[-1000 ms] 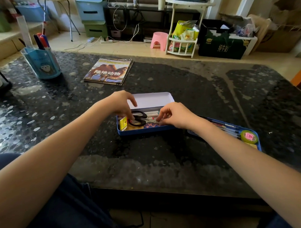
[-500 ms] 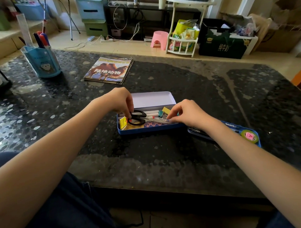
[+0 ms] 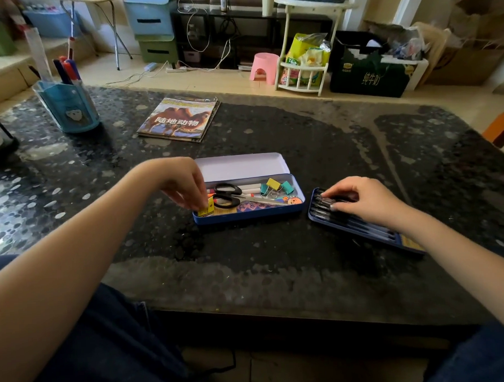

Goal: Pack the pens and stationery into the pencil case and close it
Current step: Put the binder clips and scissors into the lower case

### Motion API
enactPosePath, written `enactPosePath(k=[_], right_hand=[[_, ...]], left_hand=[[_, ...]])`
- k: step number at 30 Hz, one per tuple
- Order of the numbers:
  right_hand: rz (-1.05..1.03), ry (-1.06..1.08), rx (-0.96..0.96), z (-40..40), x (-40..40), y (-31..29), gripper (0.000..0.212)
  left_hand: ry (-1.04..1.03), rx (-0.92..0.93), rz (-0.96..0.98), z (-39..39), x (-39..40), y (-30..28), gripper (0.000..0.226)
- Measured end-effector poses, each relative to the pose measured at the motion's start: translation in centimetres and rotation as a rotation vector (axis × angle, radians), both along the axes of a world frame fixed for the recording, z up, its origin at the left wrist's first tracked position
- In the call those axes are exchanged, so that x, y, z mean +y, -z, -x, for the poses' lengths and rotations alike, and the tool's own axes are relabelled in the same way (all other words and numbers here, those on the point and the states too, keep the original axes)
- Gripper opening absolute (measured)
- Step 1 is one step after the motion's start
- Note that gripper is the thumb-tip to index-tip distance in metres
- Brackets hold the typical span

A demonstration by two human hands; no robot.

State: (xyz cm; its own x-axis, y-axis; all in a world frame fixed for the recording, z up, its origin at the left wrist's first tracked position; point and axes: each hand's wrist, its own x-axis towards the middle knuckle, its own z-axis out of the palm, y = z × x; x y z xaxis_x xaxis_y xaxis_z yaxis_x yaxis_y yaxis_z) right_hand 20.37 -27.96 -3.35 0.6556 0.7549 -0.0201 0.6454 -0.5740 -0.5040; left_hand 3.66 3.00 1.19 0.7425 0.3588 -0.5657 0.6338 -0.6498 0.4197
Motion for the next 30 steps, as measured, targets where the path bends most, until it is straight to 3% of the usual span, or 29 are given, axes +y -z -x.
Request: enactPosePath(k=[4,8,14,17,30], right_hand=[[0.177,-0.037,0.009,-0.3,-2.2,-0.1,0.056],[0.189,-0.048,0.024,-0.5,-2.9,0.1,0.065],[0.273,-0.023,0.144,-1.1,-2.9,-0.2,0.090],[0.309,-0.070,0.136,-1.1,-3.1,0.0,0.100],[0.208,-0.020,0.087,-1.5,-3.4,0.2,0.103]], left_hand=[[-0.078,-0.049,-0.003,-0.5,-0.7,1.0,0.012],[-0.066,-0.077,-0.062,-0.6,-1.0,2.1,0.020],[0.025,-0.179,-0.139,-0.2,-1.7,2.3,0.057],[0.145,-0.240,-0.199,-0.3,-2.3,2.6,0.063],[0.126,-0.296,-0.128,-0.1,-2.4,3.7,0.055]])
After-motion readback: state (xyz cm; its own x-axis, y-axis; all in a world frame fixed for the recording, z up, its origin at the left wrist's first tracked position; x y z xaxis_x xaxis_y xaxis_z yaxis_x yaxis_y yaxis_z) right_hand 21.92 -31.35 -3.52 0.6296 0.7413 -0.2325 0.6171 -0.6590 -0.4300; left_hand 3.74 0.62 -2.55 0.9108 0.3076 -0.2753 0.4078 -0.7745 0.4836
